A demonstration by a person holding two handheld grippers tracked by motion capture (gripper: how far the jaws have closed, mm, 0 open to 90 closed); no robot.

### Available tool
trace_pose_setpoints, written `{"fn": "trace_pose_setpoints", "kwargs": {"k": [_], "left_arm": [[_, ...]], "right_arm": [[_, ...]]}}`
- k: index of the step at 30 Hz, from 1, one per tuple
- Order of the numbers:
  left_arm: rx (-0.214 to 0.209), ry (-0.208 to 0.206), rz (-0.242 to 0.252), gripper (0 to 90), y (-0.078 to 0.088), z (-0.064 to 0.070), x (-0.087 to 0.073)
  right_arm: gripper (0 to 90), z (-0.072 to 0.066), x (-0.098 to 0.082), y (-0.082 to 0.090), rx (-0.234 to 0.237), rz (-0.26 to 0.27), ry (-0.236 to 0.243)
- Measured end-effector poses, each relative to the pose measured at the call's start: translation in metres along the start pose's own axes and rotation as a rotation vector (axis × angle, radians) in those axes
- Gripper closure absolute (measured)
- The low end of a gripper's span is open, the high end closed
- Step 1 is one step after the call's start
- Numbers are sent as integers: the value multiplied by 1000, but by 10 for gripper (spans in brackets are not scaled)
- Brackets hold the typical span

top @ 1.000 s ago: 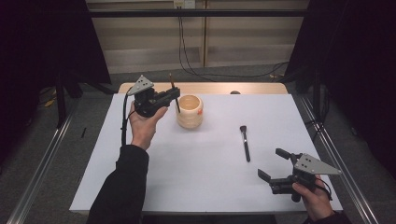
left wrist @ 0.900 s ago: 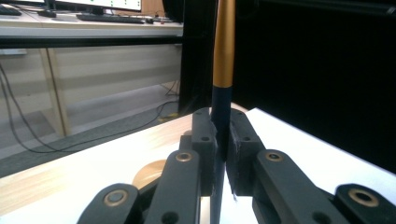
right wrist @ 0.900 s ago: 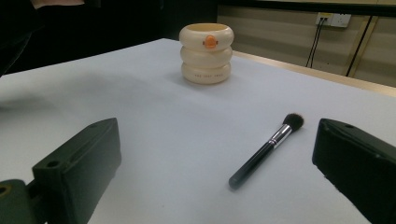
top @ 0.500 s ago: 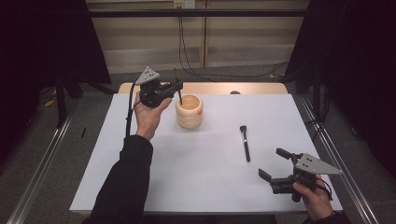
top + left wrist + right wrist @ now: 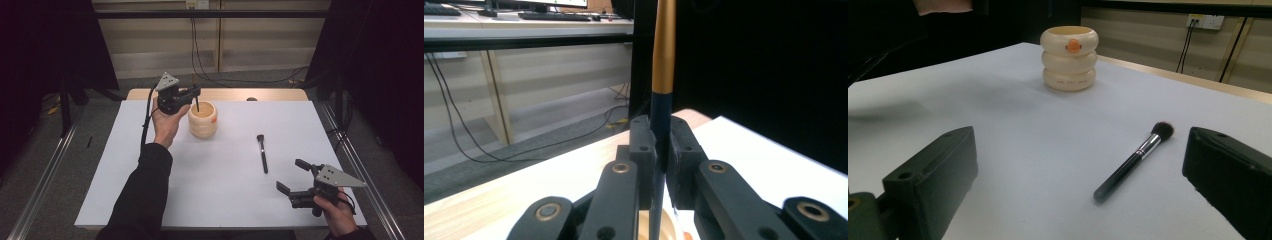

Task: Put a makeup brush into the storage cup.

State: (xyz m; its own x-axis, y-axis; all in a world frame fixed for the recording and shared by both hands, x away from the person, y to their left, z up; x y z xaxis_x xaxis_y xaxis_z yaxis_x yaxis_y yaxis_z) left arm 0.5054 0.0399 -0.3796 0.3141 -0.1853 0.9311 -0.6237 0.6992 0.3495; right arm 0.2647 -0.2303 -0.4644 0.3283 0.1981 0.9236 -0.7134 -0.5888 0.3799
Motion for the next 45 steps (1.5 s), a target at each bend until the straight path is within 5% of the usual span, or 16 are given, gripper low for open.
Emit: {"fn": "trace_pose_setpoints", "kwargs": {"k": [5,13,15,45], "left_arm": [[-15,-47,-9,837,-5,4,-3],[-3,-6,-6,837,-15,0,-9],[1,-44,-30,837,-20,0,-14],[-10,42,-53,836,-33,-4,-49]], "right_arm": [[7,1,0,1,-4,7,2],[7,0,-1,0,-3,-1,-1],[6,1,0,0,-11,3,-2],[7,0,0,1,-6,4,-2]]}}
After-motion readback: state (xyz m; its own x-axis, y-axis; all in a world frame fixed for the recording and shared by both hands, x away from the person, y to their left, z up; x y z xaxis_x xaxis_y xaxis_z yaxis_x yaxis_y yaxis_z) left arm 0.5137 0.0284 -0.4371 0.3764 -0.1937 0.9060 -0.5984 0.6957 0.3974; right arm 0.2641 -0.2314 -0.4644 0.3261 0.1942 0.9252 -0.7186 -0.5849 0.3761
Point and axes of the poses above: each handheld gripper's, and its own axes: y roughly backward along the jaws, x roughly out of its top, z roughly to its right, the point moved 9 cm from there along -y, roughly forward along the jaws, and after that the axes turned 7 degrees about -z, right-handed, at the moved point
